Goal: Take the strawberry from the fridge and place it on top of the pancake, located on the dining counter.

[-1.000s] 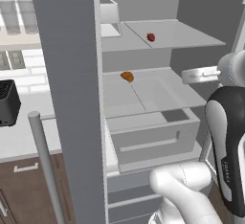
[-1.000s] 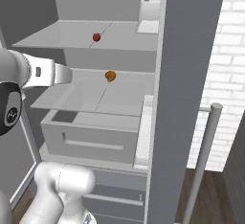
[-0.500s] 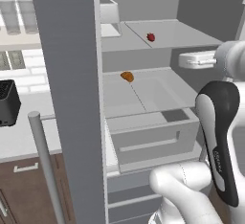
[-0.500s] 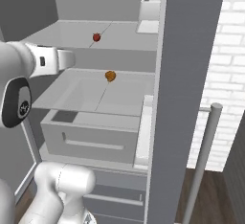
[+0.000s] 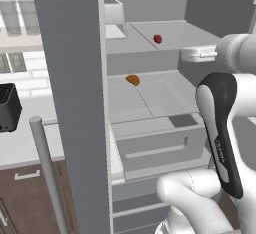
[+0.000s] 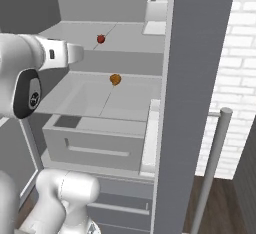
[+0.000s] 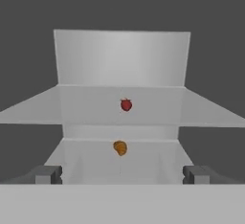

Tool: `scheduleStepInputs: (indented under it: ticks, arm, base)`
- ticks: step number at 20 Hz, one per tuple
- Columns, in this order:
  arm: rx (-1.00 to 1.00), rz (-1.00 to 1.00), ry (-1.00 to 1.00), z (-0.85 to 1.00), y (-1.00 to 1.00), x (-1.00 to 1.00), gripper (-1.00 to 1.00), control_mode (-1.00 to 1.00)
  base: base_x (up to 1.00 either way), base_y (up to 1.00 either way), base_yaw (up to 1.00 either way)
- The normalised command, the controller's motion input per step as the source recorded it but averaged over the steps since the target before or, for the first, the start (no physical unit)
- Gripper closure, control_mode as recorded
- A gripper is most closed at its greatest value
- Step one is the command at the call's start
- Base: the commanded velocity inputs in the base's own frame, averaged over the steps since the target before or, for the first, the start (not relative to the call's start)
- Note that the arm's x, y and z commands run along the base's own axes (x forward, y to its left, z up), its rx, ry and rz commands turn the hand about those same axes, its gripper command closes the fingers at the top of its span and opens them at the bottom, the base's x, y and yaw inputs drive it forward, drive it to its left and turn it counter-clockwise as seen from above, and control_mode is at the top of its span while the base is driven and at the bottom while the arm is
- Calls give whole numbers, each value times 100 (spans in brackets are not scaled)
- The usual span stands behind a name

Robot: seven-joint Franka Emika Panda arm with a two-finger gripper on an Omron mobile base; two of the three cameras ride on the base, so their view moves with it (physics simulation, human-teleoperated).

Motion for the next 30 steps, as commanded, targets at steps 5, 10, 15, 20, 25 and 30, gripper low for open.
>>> scheduleStepInputs:
  ticks: [5,10,15,20,25,30]
  arm:
    - [0,-4,0,-4,0,24,-100,-100]
    - [1,0,2,0,-3,35,-100,-100]
    - [0,0,12,0,0,82,-100,-100]
    - [0,0,16,0,0,85,-100,-100]
    - [0,0,0,-4,0,46,-100,-100]
    - [0,0,3,-19,0,59,-100,-100]
  base:
    - [0,0,0]
    - [0,0,0]
    - [0,0,0]
    - [0,0,0]
    - [0,0,0]
    - [0,0,0]
